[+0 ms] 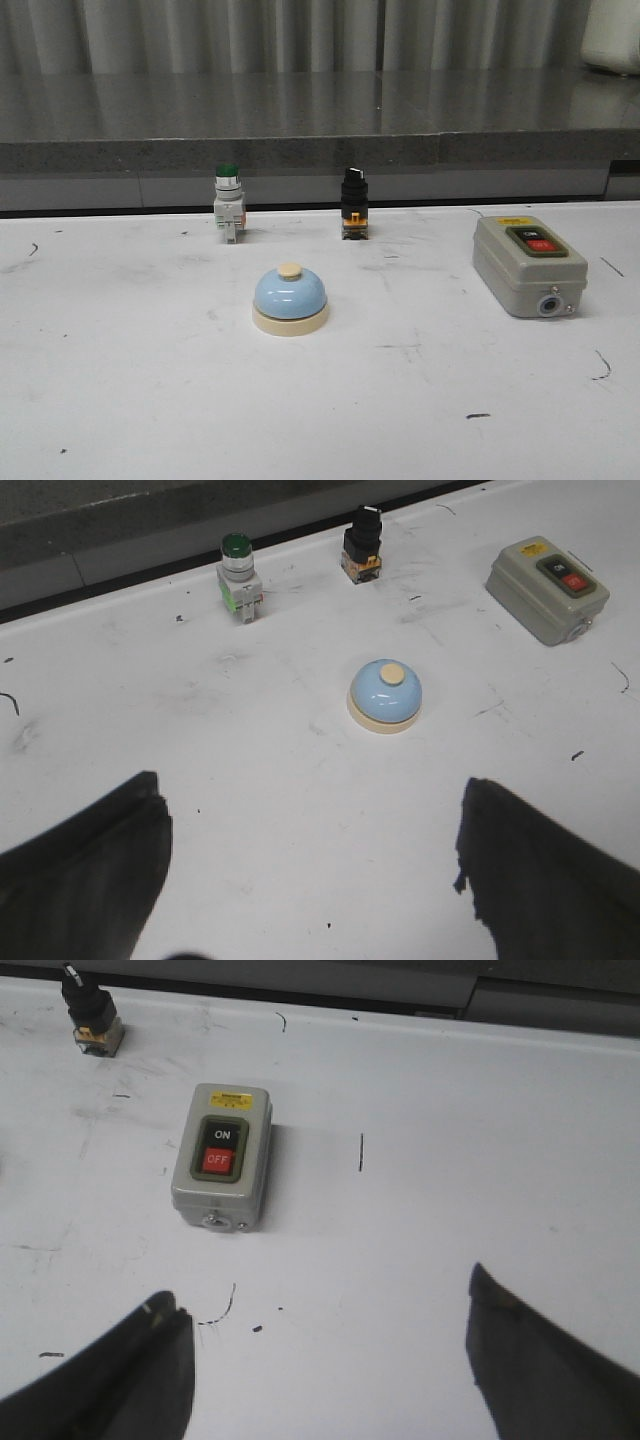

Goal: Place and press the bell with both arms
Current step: 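Raise the left gripper away from the bell, then move the right gripper over the bell and press its brass button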

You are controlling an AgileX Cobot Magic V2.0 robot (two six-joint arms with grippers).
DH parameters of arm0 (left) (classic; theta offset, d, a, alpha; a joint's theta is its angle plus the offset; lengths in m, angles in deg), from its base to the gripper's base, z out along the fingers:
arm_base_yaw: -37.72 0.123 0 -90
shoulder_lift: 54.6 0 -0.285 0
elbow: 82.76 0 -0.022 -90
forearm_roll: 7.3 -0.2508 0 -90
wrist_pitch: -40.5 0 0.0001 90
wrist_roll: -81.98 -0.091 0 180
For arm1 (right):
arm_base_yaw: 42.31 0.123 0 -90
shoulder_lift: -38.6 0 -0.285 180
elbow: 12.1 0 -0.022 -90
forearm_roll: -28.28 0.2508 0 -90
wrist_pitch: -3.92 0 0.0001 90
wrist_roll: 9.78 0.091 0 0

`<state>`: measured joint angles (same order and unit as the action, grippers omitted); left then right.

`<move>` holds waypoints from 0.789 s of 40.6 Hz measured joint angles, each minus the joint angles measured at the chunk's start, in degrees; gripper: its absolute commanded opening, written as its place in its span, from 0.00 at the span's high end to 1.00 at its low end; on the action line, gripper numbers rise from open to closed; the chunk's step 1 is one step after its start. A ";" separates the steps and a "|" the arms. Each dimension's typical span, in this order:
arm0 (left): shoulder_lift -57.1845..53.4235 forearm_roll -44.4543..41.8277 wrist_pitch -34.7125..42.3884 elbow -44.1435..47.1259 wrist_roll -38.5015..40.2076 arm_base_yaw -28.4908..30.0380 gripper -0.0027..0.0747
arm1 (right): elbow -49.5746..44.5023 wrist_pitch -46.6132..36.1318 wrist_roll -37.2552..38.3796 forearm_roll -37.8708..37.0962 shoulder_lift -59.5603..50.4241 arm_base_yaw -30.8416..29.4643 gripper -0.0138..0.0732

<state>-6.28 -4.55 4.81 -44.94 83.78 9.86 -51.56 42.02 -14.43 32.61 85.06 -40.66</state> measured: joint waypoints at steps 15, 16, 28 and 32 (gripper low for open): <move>0.00 0.00 0.00 0.00 0.00 0.00 0.23 | 1.13 1.00 -0.11 1.94 1.20 0.96 0.40; 0.00 0.00 0.00 0.00 0.00 0.00 0.23 | 1.89 1.74 -0.11 2.08 1.69 1.56 0.47; 0.00 0.04 0.00 0.12 0.00 0.00 0.23 | 11.32 8.31 -2.48 2.30 11.31 11.61 0.89; 0.00 0.04 0.00 0.12 0.00 0.00 0.23 | 14.27 8.57 -2.59 2.30 14.94 15.44 0.92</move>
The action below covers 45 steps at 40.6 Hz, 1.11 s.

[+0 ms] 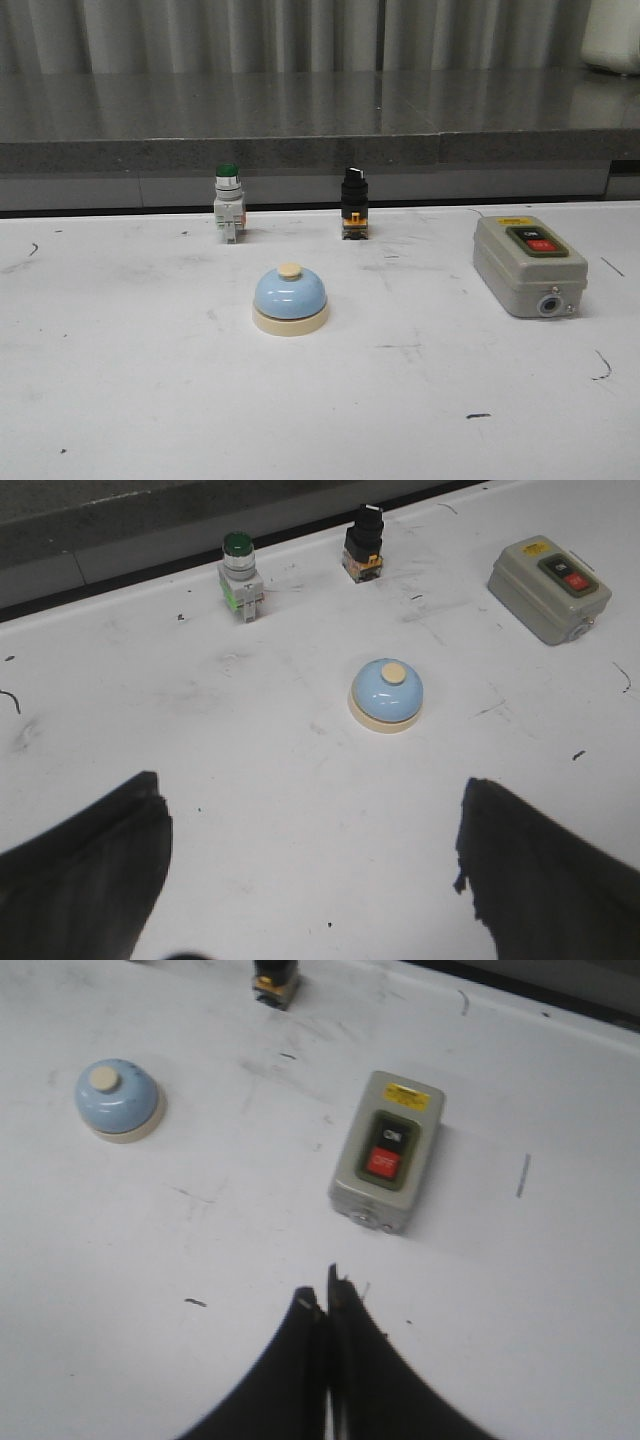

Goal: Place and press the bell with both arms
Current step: 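Move the right gripper over the bell and press its brass button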

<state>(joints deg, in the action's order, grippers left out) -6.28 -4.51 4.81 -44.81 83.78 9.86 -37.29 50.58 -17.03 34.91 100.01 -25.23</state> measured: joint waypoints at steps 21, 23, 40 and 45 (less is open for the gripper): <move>0.00 0.00 0.00 0.11 0.00 0.00 0.23 | 18.84 0.04 -0.49 0.00 28.02 18.96 0.92; 0.00 0.00 0.00 0.11 0.00 0.00 0.23 | 20.59 -0.09 -0.49 0.00 30.51 19.89 0.92; 0.00 0.00 0.00 0.11 0.00 0.00 0.23 | 34.85 -2.04 -0.49 -0.26 51.68 22.21 0.92; 0.00 0.00 0.00 0.11 0.02 0.00 0.23 | 36.77 -3.57 -0.49 -2.89 56.61 22.21 0.92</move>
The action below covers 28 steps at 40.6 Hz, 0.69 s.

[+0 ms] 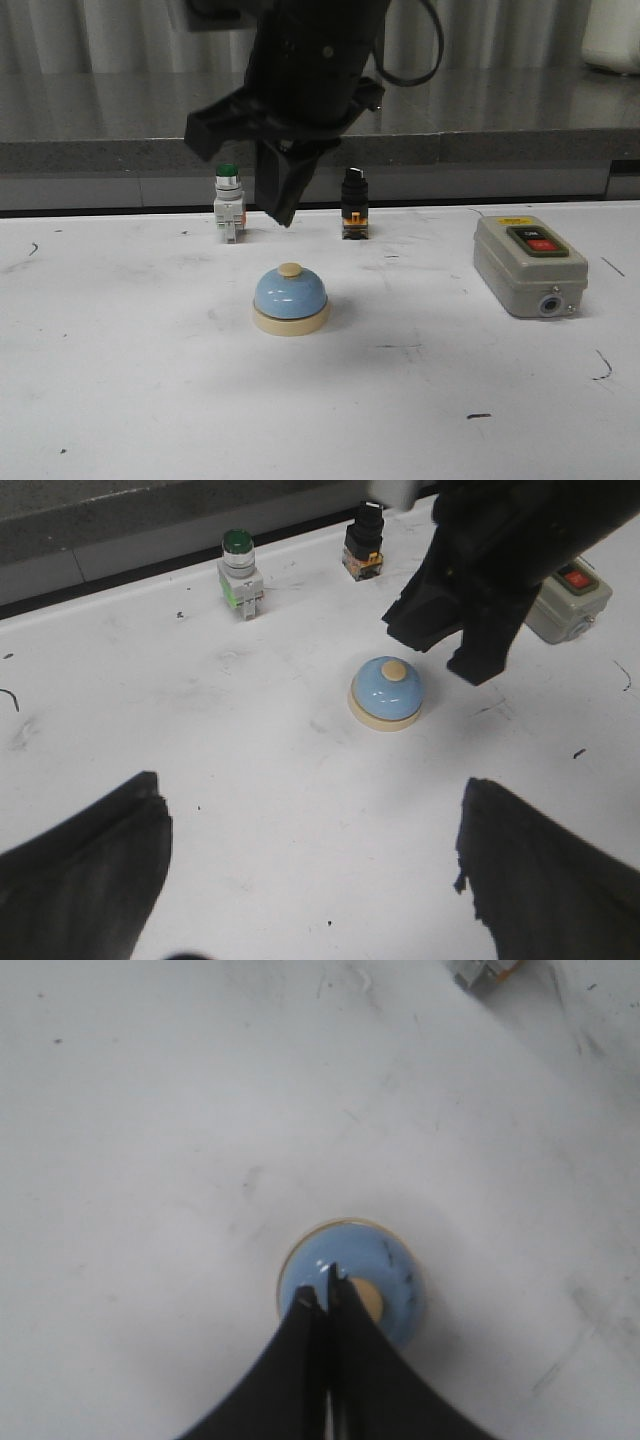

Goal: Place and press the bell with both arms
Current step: 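Move the right gripper over the bell and press its brass button, then lift the right gripper up off the bell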

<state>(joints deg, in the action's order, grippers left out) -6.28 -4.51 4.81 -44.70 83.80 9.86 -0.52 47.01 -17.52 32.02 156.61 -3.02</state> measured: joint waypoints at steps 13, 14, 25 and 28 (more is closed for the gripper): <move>0.00 0.00 0.00 0.00 0.19 0.00 0.23 | 1.09 -2.10 0.29 -3.74 6.41 -0.22 0.92; 0.00 0.00 0.00 0.00 0.19 0.00 0.23 | 1.09 -1.85 0.50 -3.74 6.08 -0.22 0.92; 0.00 0.00 0.00 0.00 0.21 0.00 0.23 | 0.69 1.52 0.70 -3.74 -6.24 -0.22 0.92; 0.00 0.00 0.00 0.00 0.31 0.00 0.23 | -0.93 1.66 0.75 -3.74 -11.61 -0.22 0.92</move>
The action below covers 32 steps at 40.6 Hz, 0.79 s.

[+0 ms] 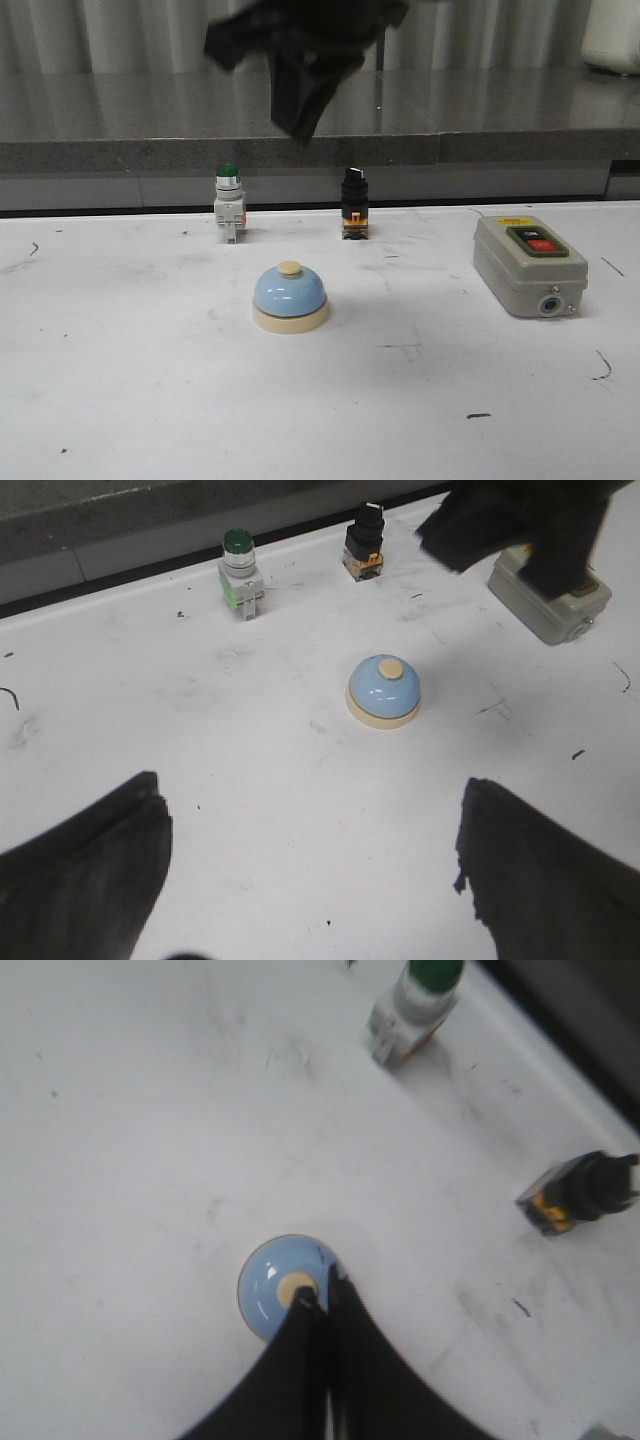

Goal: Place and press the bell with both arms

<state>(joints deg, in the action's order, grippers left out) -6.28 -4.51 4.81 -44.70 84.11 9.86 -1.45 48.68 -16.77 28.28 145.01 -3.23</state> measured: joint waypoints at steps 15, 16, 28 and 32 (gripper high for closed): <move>0.00 0.00 0.00 0.00 0.00 0.00 0.23 | -18.33 0.61 2.72 0.00 -25.06 -6.19 0.92; 0.00 0.00 0.00 0.00 0.00 0.00 0.23 | -19.53 0.61 2.87 0.00 -26.91 -6.69 0.92; 0.00 0.00 0.00 0.00 0.00 0.00 0.23 | -34.10 0.88 4.72 0.00 -47.11 -8.15 0.92; 0.00 0.00 0.00 0.00 0.00 0.00 0.23 | -38.00 1.27 4.87 0.00 -52.96 -8.15 0.92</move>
<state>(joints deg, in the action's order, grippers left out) -6.28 -4.51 4.81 -44.70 84.11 9.86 -39.44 49.95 -11.90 28.28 92.04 -11.39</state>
